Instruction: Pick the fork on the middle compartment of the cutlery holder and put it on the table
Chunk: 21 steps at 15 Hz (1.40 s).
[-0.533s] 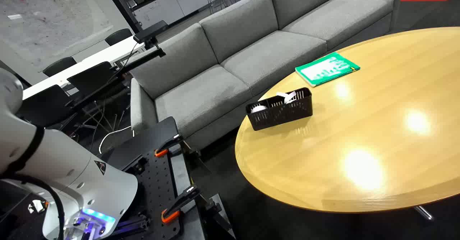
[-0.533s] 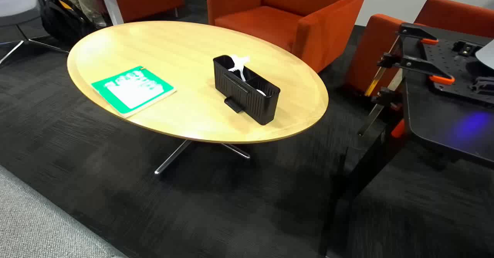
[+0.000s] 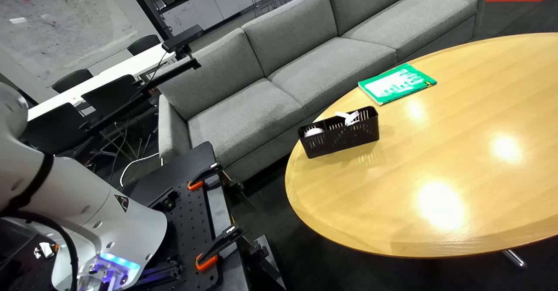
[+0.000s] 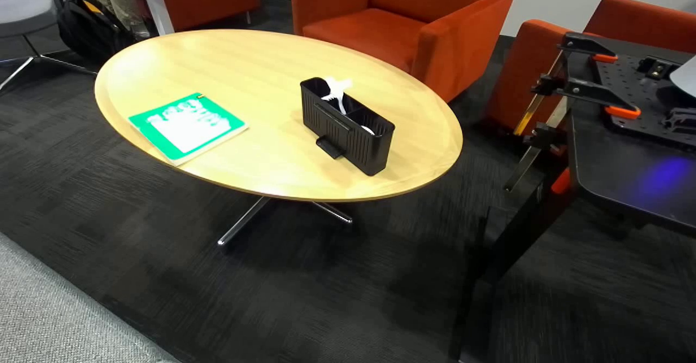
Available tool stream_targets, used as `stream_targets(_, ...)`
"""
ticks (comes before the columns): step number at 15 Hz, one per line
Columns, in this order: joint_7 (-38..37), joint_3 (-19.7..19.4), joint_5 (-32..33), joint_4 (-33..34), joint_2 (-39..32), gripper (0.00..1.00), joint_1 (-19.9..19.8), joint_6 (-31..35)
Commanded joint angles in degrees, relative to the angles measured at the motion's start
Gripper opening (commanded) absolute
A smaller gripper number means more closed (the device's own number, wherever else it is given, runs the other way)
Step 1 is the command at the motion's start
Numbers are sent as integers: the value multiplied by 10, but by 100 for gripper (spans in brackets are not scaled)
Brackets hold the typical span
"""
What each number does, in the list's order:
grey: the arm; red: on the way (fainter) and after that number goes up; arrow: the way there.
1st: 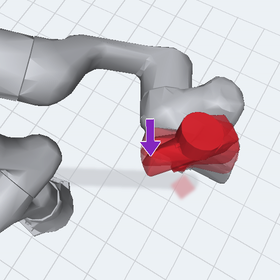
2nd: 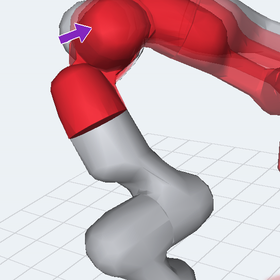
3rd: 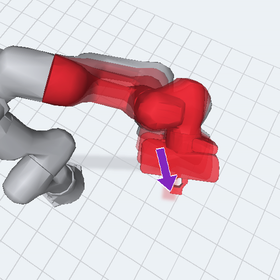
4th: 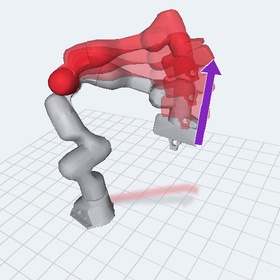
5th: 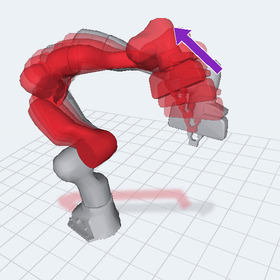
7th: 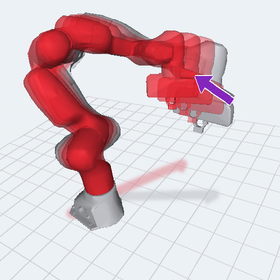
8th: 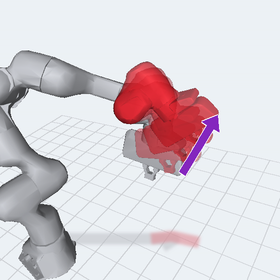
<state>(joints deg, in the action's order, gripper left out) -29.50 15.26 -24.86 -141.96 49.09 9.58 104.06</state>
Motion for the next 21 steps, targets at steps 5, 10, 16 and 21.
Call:
stream_targets(5, -128, 54, 0, 6, -138, 100, -92, 164)
stream_targets(10, -261, 70, 77, 9, -292, 100, -120, 305)
stream_targets(16, -491, 35, 245, 60, -481, 100, -109, 340)
stream_targets(21, -630, -31, 320, 128, -594, 100, -48, 369)
